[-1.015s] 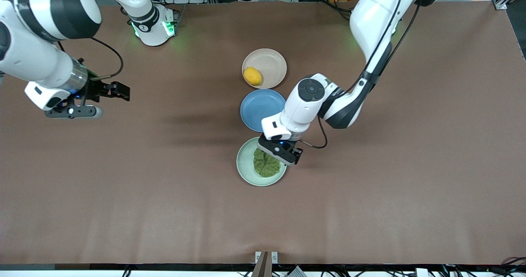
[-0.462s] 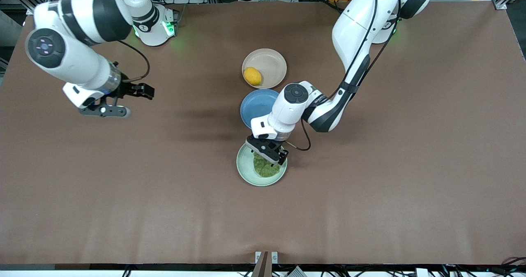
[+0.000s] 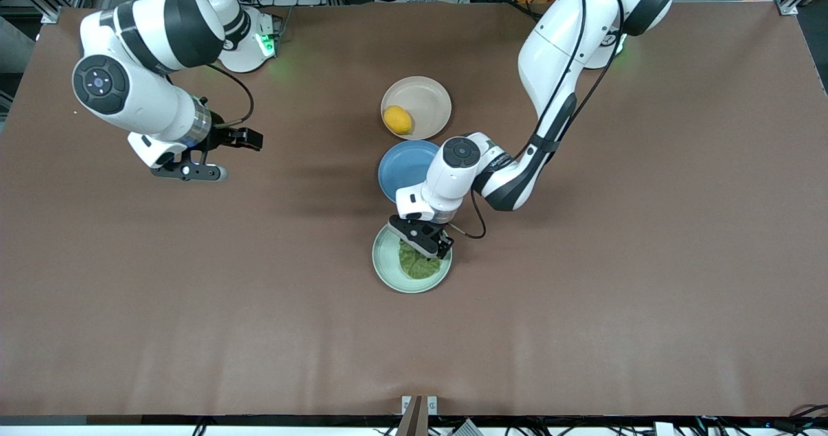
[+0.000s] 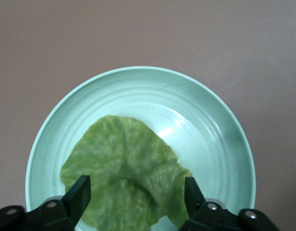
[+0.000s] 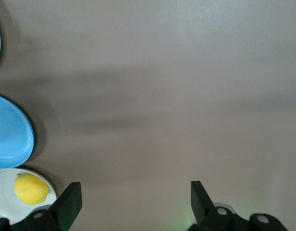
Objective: Pick lemon and lettuce from plates
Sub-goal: 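Grasp the lettuce leaf with the left gripper while the right gripper approaches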
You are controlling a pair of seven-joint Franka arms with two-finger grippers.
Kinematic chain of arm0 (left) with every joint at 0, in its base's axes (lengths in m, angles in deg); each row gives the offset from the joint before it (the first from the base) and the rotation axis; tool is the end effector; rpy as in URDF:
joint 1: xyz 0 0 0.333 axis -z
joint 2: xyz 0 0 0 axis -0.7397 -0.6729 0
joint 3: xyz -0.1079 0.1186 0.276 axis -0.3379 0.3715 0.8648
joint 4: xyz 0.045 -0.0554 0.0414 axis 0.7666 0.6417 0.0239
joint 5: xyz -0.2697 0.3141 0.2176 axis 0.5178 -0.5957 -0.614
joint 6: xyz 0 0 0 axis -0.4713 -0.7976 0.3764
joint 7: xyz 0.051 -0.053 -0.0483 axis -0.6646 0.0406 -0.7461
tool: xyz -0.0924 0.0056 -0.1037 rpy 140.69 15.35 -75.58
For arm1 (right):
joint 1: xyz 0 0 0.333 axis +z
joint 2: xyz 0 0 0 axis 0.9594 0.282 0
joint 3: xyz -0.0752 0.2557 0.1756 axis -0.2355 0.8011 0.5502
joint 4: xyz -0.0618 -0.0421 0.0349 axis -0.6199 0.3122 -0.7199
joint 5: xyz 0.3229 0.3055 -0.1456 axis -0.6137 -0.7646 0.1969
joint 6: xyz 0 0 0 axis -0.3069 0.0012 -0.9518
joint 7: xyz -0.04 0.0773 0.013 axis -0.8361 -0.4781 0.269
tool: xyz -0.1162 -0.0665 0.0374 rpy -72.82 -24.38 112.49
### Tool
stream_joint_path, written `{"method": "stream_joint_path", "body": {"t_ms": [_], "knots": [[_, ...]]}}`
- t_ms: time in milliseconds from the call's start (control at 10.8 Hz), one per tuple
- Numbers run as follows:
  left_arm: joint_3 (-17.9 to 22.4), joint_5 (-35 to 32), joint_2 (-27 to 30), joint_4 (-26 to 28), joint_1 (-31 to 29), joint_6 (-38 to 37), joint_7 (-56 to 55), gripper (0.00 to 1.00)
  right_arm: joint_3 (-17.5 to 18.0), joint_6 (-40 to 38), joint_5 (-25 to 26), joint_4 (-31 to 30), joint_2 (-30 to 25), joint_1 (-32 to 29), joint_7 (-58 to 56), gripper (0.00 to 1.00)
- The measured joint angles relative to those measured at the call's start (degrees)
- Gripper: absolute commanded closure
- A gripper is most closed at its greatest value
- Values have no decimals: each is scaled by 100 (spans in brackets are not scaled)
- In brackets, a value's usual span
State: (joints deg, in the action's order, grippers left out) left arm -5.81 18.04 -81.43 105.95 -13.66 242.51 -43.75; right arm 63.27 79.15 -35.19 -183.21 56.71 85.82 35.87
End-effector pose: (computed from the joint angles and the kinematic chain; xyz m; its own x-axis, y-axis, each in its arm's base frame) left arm 0.6120 -0.5445 0.1108 0.7425 -0.5440 0.3908 -0.6055 -0.7946 0.0444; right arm 0.5625 0.1741 0.3818 0.9613 -0.0874 -0.2612 -0.0946 -0.9954 -0.0150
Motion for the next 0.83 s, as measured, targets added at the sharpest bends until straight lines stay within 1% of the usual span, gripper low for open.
{"method": "stream_joint_path", "body": {"t_ms": [185, 369, 462, 554, 646, 738, 831], "knots": [[18, 0, -14, 0, 0, 0, 0, 25, 11, 48, -73, -95, 0, 19, 25, 0], [20, 0, -75, 1, 2, 0, -9, 23, 14, 75, -255, -142, 0, 79, 58, 0], [20, 0, -103, 1, 3, 0, -88, 24, 15, 123, -337, -199, 0, 122, 151, 0], [19, 0, -124, 1, 7, 0, -186, 30, 17, 238, -377, -311, 1, 207, 276, 0], [19, -1, -135, 1, 9, 0, -218, 44, 19, 360, -400, -422, 3, 314, 405, 0], [20, 0, -145, 1, 9, 0, -220, 69, 21, 441, -520, -500, 11, 421, 497, 0], [22, -1, -164, 2, 10, -3, -220, 83, 23, 487, -647, -548, 28, 531, 530, 0]]}}
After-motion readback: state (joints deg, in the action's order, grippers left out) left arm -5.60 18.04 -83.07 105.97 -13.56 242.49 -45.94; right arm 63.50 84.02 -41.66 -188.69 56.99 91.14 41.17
